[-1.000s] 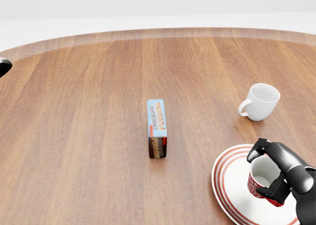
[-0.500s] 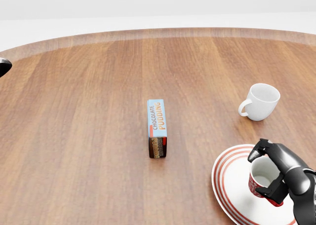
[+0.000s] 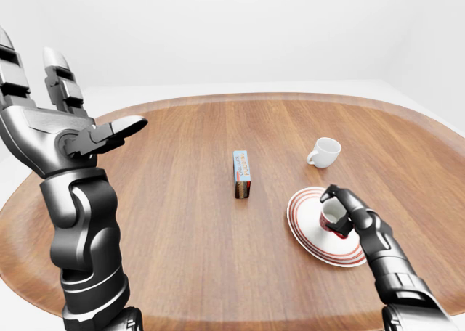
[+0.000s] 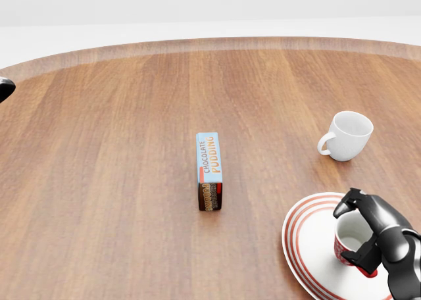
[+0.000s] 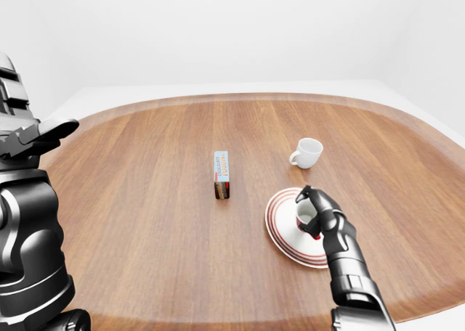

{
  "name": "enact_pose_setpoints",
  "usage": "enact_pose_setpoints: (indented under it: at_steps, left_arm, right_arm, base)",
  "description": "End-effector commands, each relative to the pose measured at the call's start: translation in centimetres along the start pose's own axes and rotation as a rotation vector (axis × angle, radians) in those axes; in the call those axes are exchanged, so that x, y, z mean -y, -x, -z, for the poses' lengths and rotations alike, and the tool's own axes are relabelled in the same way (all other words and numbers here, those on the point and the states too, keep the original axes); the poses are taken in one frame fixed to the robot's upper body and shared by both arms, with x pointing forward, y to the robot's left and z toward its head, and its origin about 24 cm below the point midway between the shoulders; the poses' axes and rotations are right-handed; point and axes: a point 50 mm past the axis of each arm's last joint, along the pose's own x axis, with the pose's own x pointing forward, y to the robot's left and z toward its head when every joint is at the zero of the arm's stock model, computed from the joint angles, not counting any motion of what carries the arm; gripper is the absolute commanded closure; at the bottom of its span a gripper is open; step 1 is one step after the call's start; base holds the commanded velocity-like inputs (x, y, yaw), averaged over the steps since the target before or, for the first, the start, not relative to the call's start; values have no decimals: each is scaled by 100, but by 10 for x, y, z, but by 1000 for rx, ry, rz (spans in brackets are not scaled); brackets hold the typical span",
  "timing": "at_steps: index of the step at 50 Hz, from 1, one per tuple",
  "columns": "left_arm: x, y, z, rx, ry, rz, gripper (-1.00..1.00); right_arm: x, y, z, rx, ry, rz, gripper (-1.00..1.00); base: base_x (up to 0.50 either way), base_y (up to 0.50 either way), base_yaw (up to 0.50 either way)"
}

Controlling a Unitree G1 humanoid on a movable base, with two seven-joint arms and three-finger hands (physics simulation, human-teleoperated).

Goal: Pick up the red mug and put it on the plate

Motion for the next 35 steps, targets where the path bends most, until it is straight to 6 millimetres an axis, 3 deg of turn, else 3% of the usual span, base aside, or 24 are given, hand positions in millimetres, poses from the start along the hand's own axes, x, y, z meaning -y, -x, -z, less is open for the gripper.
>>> enact_pose_setpoints:
  at_steps: [1, 12, 13, 14, 15, 16, 35]
  left_arm:
    - [-1, 0, 0, -1, -2, -1, -95]
    - [-1, 0, 1, -3, -5, -1, -95]
    - [-1, 0, 1, -4, -6, -1, -95]
    - [-1, 0, 1, -4, -6, -1, -95]
    - [-1, 0, 1, -5, -8, -2, -95]
    - [-1, 0, 2, -6, -9, -3, -95]
    - [-3, -2, 9, -29, -38, -5, -95]
  right_arm:
    - [-1, -1, 4, -24, 33, 12, 100]
    - [-2, 0, 6, -29, 50, 12, 100]
    - [-2, 0, 6, -29, 55, 13, 89]
    - [-3, 1, 6, -27, 56, 13, 30]
    - [-3, 2, 5, -18, 53, 11, -85]
    - [-4, 2, 5, -16, 55, 7, -100]
    - [-2, 13, 0, 32, 73, -8, -100]
  base:
    - [0, 0, 0]
    - [0, 0, 0]
    - [0, 0, 0]
    - [0, 0, 0]
    - [0, 0, 0]
    - [0, 0, 0]
    - [0, 0, 0]
